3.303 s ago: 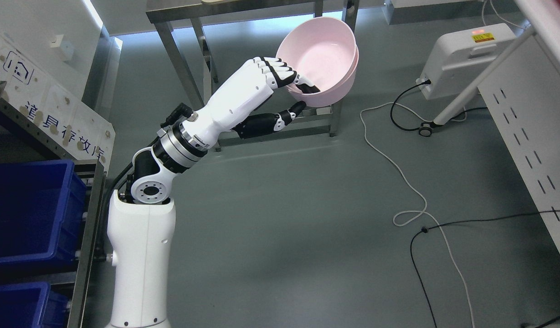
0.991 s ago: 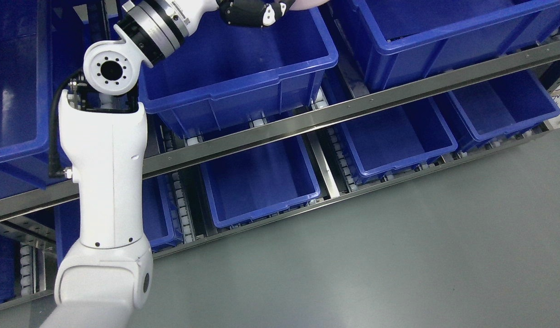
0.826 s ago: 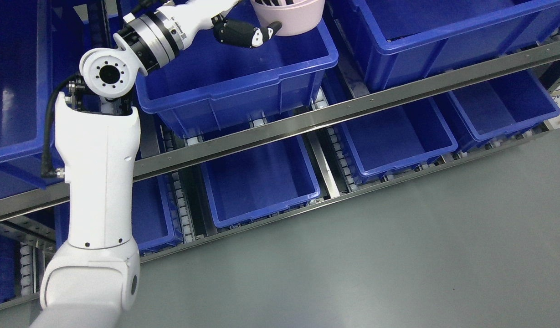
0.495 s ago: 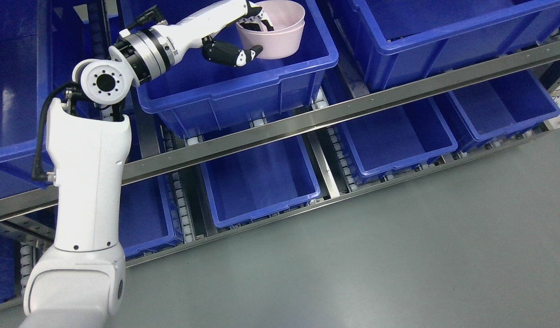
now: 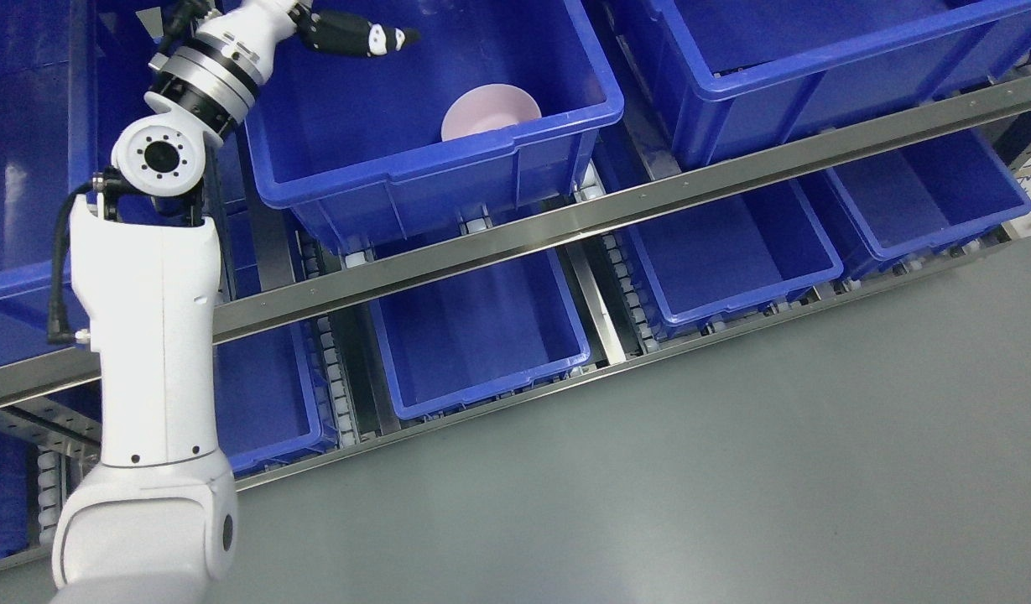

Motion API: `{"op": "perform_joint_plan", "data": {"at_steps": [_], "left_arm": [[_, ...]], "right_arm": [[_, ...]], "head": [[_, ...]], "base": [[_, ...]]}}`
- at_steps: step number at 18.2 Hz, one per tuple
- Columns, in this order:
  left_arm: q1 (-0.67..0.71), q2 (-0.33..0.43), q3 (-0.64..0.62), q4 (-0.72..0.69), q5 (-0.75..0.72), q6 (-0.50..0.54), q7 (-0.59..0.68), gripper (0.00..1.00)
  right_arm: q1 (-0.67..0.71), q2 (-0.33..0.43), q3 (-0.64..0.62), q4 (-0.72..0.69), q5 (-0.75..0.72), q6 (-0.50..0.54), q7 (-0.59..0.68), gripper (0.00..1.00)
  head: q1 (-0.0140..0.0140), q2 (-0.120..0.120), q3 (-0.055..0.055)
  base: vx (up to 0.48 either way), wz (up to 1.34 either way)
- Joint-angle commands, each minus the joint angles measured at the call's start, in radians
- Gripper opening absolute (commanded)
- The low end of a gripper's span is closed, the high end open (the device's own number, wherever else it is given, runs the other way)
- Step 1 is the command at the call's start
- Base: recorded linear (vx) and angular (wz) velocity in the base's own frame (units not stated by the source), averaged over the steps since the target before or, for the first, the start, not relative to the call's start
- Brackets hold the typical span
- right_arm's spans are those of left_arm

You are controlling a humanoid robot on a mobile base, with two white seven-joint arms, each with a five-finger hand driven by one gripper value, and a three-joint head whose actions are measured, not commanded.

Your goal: Stack pink IKEA bowls on left shelf middle

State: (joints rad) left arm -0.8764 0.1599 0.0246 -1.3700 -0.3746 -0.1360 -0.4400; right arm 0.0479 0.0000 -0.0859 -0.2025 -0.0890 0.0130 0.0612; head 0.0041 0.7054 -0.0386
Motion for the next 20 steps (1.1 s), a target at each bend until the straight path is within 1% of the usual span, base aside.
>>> {"op": "perform_joint_plan", "data": {"at_steps": [1, 2, 3, 4, 6, 9, 12, 14, 16, 20], "left_arm": [[0.052, -0.142, 0.209, 0.034, 0.308, 0.037, 0.257, 0.98], [0.069, -0.142, 0.19, -0.004, 0.315, 0.092, 0.308, 1.0], [0.085, -0.142, 0.178, -0.05, 0.327, 0.134, 0.326, 1.0], [0.115, -0.142, 0.155, -0.095, 0.347, 0.151, 0.327, 1.0], [0.204, -0.142, 0.108, -0.162, 0.348, 0.142, 0.325, 1.0], [0.35, -0.142, 0.081, -0.263, 0.348, 0.118, 0.323, 1.0], [0.428, -0.142, 0.08, -0.355, 0.348, 0.113, 0.323, 1.0], [0.456, -0.142, 0.084, -0.379, 0.348, 0.11, 0.325, 1.0], [0.476, -0.142, 0.096, -0.389, 0.348, 0.085, 0.327, 1.0], [0.476, -0.142, 0.126, -0.393, 0.348, 0.084, 0.325, 1.0]], "right_arm": [[0.0, -0.017, 0.0, 0.0, 0.0, -0.001, 0.0, 1.0], [0.001, -0.017, 0.0, 0.0, 0.0, -0.001, 0.0, 1.0], [0.0, -0.017, 0.0, 0.0, 0.0, -0.001, 0.0, 1.0], [0.0, -0.017, 0.0, 0.0, 0.0, -0.001, 0.0, 1.0], [0.0, -0.017, 0.0, 0.0, 0.0, -0.001, 0.0, 1.0], [0.0, -0.017, 0.0, 0.0, 0.0, -0.001, 0.0, 1.0], [0.0, -0.017, 0.0, 0.0, 0.0, -0.001, 0.0, 1.0], [0.0, -0.017, 0.0, 0.0, 0.0, -0.001, 0.0, 1.0], [0.0, -0.017, 0.0, 0.0, 0.0, -0.001, 0.0, 1.0], [0.0, -0.017, 0.0, 0.0, 0.0, -0.001, 0.0, 1.0]], "head": [[0.0, 0.0, 0.0], [0.0, 0.0, 0.0], [0.0, 0.0, 0.0], [0.0, 0.0, 0.0], [0.0, 0.0, 0.0], [0.0, 0.0, 0.0], [0.0, 0.0, 0.0], [0.0, 0.0, 0.0], [0.0, 0.0, 0.0], [0.0, 0.0, 0.0]], "base": [[0.0, 0.0], [0.0, 0.0], [0.0, 0.0], [0.0, 0.0], [0.0, 0.0], [0.0, 0.0], [0.0, 0.0], [0.0, 0.0], [0.0, 0.0], [0.0, 0.0]]}}
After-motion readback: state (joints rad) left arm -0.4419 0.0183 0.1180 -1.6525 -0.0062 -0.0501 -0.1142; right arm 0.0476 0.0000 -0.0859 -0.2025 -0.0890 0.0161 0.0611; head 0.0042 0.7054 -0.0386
